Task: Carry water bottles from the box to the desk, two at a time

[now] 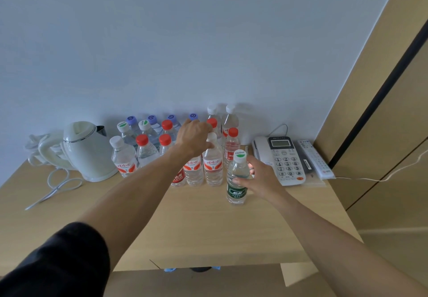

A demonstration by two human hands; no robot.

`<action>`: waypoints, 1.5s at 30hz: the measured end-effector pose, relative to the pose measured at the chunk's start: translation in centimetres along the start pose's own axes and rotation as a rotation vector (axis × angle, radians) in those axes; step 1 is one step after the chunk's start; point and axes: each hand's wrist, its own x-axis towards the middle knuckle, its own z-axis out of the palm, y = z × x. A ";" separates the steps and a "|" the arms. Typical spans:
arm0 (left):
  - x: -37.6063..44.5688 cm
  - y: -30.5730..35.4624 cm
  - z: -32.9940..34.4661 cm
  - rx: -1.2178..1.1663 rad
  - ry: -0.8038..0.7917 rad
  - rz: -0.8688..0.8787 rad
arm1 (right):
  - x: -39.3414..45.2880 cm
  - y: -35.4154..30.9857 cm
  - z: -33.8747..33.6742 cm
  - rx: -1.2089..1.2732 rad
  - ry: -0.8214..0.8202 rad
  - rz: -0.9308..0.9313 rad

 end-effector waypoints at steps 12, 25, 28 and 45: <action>0.0 0.0 0.1 -0.009 0.016 0.013 | 3.8 -0.4 0.0 -0.036 0.067 0.015; -0.2 0.3 0.3 -0.035 0.008 -0.028 | 6.2 -0.9 0.5 -0.003 0.121 0.010; -0.2 0.4 0.3 -0.037 0.024 -0.041 | 6.4 -1.1 0.4 0.004 0.118 0.012; -0.1 0.2 0.5 -0.090 0.000 -0.074 | 6.5 -0.7 0.0 0.041 0.103 0.029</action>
